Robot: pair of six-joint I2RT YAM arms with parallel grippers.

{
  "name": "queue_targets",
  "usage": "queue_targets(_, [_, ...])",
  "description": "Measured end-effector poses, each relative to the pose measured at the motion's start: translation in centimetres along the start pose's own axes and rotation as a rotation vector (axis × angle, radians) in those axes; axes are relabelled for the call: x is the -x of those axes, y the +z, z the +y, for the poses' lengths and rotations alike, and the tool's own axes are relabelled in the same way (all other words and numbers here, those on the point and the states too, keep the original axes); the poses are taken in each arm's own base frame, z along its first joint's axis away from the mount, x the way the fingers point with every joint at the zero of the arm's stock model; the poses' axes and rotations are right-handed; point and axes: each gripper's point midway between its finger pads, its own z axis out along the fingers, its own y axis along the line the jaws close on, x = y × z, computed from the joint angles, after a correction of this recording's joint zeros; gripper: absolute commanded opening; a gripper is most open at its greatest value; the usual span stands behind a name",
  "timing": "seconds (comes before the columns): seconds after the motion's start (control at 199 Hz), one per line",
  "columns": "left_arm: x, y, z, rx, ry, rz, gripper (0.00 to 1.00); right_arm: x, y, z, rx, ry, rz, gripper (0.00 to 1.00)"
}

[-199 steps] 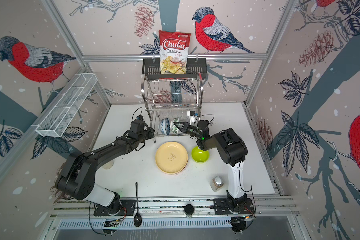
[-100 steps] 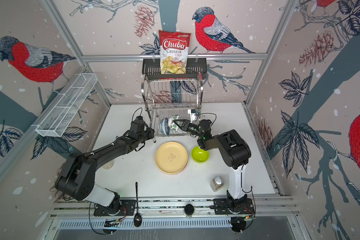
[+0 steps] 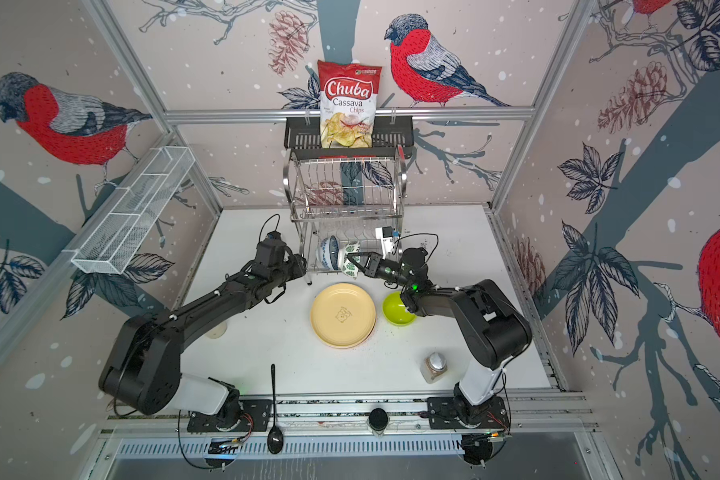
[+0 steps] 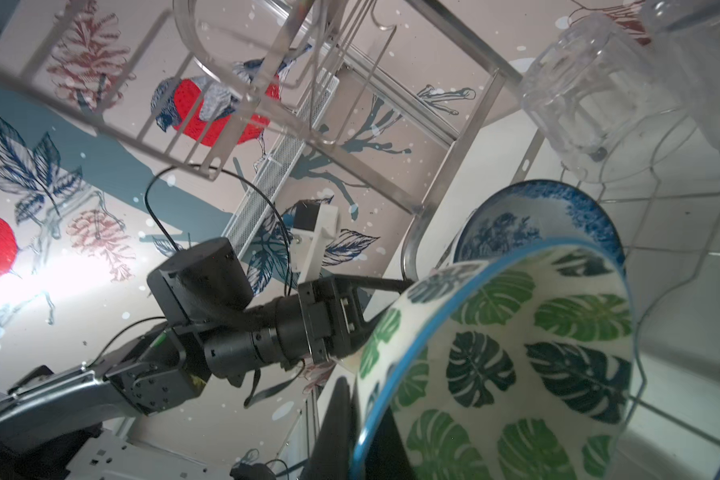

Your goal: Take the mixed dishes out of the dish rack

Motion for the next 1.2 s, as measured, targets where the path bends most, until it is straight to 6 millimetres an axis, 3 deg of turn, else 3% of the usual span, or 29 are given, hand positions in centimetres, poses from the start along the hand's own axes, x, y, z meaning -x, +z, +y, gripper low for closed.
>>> queue_targets(0.196, [-0.4, -1.9, 0.6, 0.004, -0.001, -0.017, 0.49, -1.7, -0.5, 3.6, -0.072, -0.129, 0.033, 0.00])
queue_targets(0.376, [-1.0, -3.7, 0.8, -0.019, -0.004, -0.023, 0.76, -5.5, -0.7, 4.8, -0.228, -0.240, 0.113, 0.00])
queue_targets(0.612, [-1.8, -6.1, -0.6, -0.133, -0.008, -0.001, 0.96, -11.3, -1.2, 5.0, -0.464, -0.423, 0.285, 0.00])
queue_targets(0.883, [-3.0, -7.5, -3.3, -0.262, 0.017, 0.116, 0.96, -15.3, -0.8, 3.6, -0.691, -0.720, 0.512, 0.00])
queue_targets(1.204, [-5.7, -9.1, -5.7, -0.416, 0.048, 0.278, 0.96, -20.1, 1.2, 2.8, -0.731, -0.993, 0.778, 0.00])
